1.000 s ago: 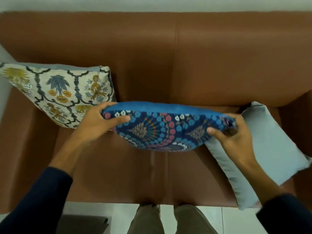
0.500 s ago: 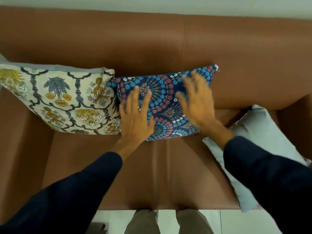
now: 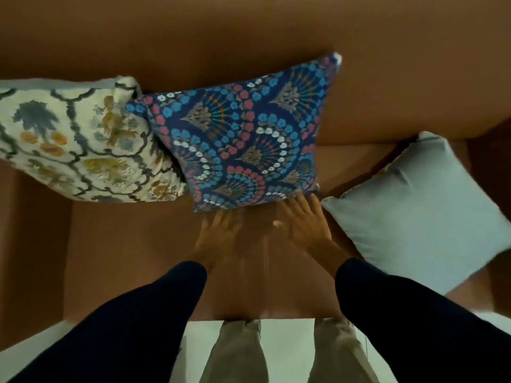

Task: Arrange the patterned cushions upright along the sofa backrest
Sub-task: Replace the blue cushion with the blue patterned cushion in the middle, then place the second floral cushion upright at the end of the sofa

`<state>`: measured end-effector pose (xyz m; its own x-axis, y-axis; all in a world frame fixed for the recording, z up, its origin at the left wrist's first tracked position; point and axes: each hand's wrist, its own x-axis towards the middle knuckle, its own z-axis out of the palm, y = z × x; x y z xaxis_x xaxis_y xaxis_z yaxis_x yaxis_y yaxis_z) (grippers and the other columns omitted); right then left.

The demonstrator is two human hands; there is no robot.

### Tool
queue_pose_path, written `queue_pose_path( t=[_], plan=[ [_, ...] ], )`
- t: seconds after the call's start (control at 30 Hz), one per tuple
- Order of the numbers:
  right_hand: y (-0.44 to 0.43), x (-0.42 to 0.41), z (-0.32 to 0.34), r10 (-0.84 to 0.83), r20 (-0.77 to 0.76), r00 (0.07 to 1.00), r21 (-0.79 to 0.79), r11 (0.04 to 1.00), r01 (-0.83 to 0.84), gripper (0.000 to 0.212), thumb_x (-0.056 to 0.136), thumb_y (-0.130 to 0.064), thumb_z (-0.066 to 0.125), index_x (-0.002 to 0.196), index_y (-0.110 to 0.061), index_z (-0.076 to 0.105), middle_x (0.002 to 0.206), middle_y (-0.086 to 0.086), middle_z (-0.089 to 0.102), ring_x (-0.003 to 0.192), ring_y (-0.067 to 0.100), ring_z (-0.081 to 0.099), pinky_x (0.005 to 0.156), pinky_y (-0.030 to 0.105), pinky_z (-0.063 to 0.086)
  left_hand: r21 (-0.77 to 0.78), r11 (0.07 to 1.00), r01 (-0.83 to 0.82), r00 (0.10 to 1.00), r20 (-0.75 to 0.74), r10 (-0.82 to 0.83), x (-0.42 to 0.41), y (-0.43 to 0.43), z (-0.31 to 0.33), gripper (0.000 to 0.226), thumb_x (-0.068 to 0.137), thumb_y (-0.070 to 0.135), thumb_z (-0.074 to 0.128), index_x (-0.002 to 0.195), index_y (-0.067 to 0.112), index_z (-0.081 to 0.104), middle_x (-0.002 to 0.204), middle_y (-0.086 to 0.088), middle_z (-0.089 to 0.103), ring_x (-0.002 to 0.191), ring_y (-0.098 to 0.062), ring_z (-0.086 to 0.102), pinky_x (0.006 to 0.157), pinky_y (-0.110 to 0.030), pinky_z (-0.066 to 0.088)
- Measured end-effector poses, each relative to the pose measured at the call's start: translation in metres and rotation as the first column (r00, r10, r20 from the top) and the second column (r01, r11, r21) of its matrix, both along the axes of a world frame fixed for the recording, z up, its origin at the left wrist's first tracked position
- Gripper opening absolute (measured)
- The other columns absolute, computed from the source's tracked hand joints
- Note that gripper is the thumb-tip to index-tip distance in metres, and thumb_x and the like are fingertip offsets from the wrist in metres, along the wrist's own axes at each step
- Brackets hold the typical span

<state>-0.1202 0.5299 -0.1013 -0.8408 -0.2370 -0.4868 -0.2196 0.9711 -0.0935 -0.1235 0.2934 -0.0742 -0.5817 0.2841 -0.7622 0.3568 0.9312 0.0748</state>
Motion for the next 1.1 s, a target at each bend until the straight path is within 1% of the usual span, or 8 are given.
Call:
queue_pose_path(
  t=[0.2, 0.3, 0.37, 0.43, 0.6, 0.9, 1.0, 1.1],
  plan=[
    [0.130, 0.060, 0.040, -0.749, -0.264, 0.608, -0.239, 0.661, 0.711, 0.051, 0.095, -0.032, 0.063, 0.140, -0.009, 0.053, 0.146, 0.023, 0.048, 0.136, 0.040, 0.042, 0.110, 0.052, 0.024, 0.161, 0.979, -0.123, 0.992, -0.009, 0.126, -0.004, 0.104, 0.024, 0.066, 0.100, 0.042, 0.051, 0.160, 0.025, 0.027, 0.166, -0.007, 0.028, 0.154, -0.029, 0.017, 0.122, -0.052, 0.020],
    [0.215, 0.103, 0.042, -0.997, -0.075, -0.010, -0.262, 0.010, 0.965, 0.067, 0.097, -0.057, 0.048, 0.146, -0.012, 0.041, 0.149, 0.022, 0.043, 0.137, 0.040, 0.040, 0.109, 0.054, 0.028, 0.339, 0.915, -0.220, 0.966, -0.056, 0.253, -0.029, 0.189, 0.033, 0.072, 0.099, 0.057, 0.046, 0.161, 0.028, 0.022, 0.166, -0.003, 0.031, 0.154, -0.027, 0.022, 0.122, -0.053, 0.020],
    [0.252, 0.128, 0.037, -0.837, 0.267, -0.477, -0.209, -0.534, 0.819, 0.081, 0.095, -0.072, 0.030, 0.154, -0.016, 0.027, 0.158, 0.016, 0.033, 0.142, 0.037, 0.034, 0.111, 0.052, 0.030, 0.353, 0.882, -0.314, 0.946, 0.035, 0.322, -0.039, 0.238, 0.030, 0.081, 0.094, 0.071, 0.039, 0.162, 0.033, 0.014, 0.169, -0.002, 0.025, 0.157, -0.026, 0.016, 0.123, -0.055, 0.013],
    [0.267, 0.140, 0.036, -0.589, 0.617, -0.522, -0.130, -0.730, 0.671, 0.086, 0.094, -0.075, 0.017, 0.158, -0.017, 0.020, 0.163, 0.012, 0.027, 0.146, 0.036, 0.029, 0.114, 0.049, 0.030, 0.285, 0.844, -0.454, 0.890, 0.182, 0.417, -0.041, 0.272, 0.026, 0.093, 0.087, 0.082, 0.036, 0.162, 0.035, 0.007, 0.171, -0.002, 0.020, 0.158, -0.030, 0.014, 0.125, -0.056, 0.007],
    [0.282, 0.150, 0.066, -0.626, 0.639, -0.446, -0.213, -0.702, 0.680, 0.088, 0.090, -0.073, 0.039, 0.158, -0.021, 0.021, 0.164, 0.005, 0.027, 0.149, 0.033, 0.026, 0.119, 0.053, 0.022, 0.275, 0.775, -0.569, 0.822, 0.215, 0.527, -0.019, 0.305, 0.051, 0.106, 0.076, 0.090, 0.044, 0.161, 0.036, 0.013, 0.169, -0.002, 0.028, 0.154, -0.031, 0.027, 0.124, -0.057, 0.011],
    [0.378, 0.101, 0.207, -0.869, 0.288, 0.402, -0.735, 0.068, 0.675, 0.068, 0.061, -0.057, 0.088, 0.119, -0.053, 0.053, 0.122, -0.033, 0.056, 0.115, -0.001, 0.056, 0.085, 0.024, 0.055, 0.619, 0.627, -0.472, 0.854, 0.144, 0.500, -0.033, 0.296, 0.156, 0.092, 0.065, 0.053, 0.089, 0.145, 0.028, 0.049, 0.132, 0.003, 0.063, 0.121, -0.016, 0.061, 0.101, -0.044, 0.052],
    [0.402, 0.040, 0.225, -0.883, -0.008, 0.469, -0.723, 0.329, 0.607, 0.052, 0.068, -0.044, 0.087, 0.113, -0.034, 0.064, 0.104, -0.016, 0.067, 0.094, 0.004, 0.064, 0.081, 0.016, 0.049, 0.700, 0.553, -0.452, 0.810, 0.063, 0.583, -0.053, 0.300, 0.170, 0.050, 0.072, 0.042, 0.088, 0.112, 0.017, 0.071, 0.085, 0.007, 0.073, 0.073, -0.006, 0.067, 0.063, -0.031, 0.055],
    [0.413, -0.028, 0.234, -0.842, -0.180, 0.508, -0.659, 0.487, 0.573, 0.034, 0.073, -0.037, 0.087, 0.089, -0.019, 0.063, 0.077, -0.004, 0.063, 0.065, 0.012, 0.056, 0.058, 0.009, 0.042, 0.752, 0.471, -0.461, 0.773, 0.079, 0.630, -0.083, 0.300, 0.179, 0.040, 0.080, 0.042, 0.081, 0.074, 0.005, 0.067, 0.042, 0.014, 0.048, 0.037, -0.003, 0.039, 0.040, -0.020, 0.027]
  ],
)
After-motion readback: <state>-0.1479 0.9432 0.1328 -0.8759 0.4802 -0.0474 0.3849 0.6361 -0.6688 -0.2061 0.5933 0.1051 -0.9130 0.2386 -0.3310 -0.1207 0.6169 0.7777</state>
